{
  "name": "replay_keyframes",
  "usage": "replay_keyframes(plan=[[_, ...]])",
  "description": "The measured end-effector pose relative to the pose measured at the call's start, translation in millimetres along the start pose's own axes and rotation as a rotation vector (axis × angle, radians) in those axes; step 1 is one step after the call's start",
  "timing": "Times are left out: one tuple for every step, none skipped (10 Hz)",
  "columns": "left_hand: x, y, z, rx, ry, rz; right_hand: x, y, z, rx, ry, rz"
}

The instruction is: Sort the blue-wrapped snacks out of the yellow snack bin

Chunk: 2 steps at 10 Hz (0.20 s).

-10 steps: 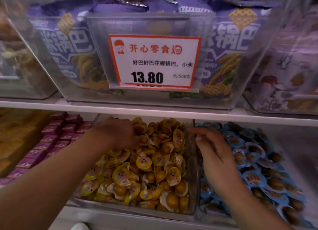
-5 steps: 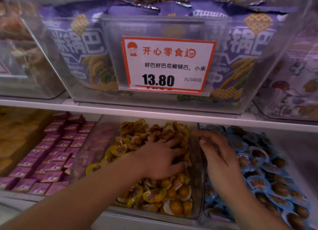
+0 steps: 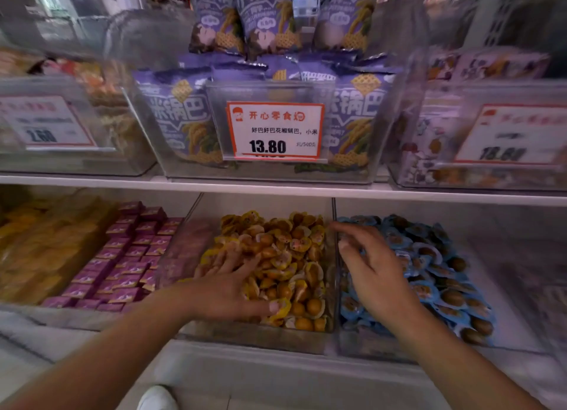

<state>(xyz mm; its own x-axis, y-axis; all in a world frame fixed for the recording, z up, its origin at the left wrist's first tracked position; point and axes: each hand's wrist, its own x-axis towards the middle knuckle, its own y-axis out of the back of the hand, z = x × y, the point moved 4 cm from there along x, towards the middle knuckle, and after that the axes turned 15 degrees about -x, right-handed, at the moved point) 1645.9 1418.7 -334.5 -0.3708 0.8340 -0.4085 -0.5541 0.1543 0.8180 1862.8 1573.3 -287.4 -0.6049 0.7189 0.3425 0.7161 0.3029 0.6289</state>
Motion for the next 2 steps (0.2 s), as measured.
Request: replay_keyframes(plan=[[20,6,25,0.002,-0.058,0.09,-30,32,-5,-0.05,0.025,0.035],[10,16,33,-0.106,-0.133,0.211,-61,73,-13,-0.019,0.004,0.138]])
